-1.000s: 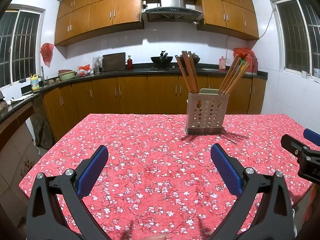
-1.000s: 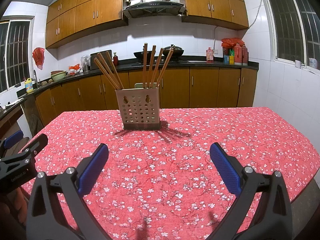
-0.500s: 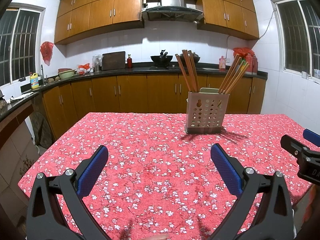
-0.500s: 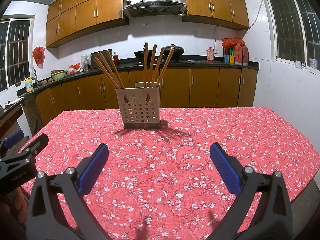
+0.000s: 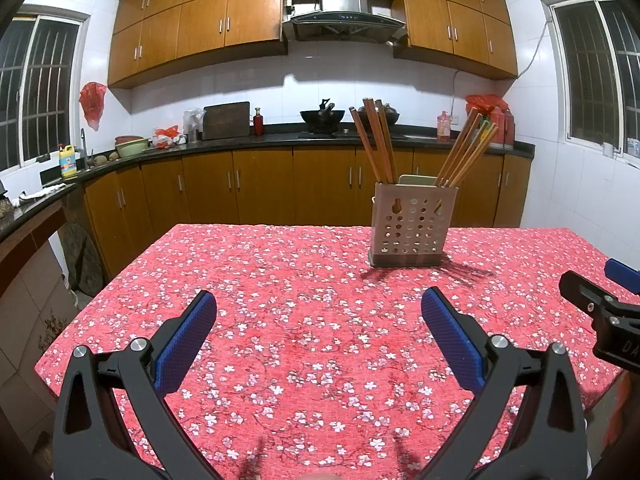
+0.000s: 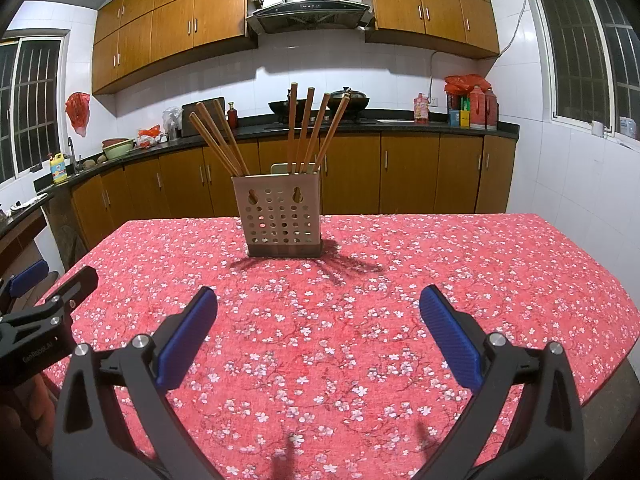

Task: Organize utensils

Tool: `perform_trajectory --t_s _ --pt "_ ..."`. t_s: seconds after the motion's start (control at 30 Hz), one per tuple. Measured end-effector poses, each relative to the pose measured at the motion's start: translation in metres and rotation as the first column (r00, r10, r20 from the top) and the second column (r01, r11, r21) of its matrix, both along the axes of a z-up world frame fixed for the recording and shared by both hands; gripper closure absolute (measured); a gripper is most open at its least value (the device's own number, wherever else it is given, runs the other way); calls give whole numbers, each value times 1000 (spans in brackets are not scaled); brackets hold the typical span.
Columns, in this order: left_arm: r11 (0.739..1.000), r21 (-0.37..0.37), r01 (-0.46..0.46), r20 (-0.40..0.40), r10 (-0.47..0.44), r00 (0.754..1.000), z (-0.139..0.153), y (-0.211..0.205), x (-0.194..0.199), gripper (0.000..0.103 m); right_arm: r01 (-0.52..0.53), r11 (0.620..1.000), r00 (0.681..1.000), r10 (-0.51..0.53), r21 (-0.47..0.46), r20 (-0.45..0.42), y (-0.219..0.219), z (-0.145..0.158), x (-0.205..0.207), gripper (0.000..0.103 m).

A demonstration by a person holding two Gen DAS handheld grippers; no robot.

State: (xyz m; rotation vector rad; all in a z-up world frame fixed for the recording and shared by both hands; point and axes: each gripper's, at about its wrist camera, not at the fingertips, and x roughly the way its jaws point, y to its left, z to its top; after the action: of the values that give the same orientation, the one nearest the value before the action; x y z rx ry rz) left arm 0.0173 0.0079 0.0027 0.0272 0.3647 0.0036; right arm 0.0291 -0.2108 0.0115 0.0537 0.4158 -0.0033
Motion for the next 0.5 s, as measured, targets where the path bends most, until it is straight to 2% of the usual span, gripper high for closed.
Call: perform_trajectory --t_s 0.5 --pt "1000 -8 0 -13 0 1000 -1 6 3 2 -2 1000 1000 2 2 -3 0 -1 -1 4"
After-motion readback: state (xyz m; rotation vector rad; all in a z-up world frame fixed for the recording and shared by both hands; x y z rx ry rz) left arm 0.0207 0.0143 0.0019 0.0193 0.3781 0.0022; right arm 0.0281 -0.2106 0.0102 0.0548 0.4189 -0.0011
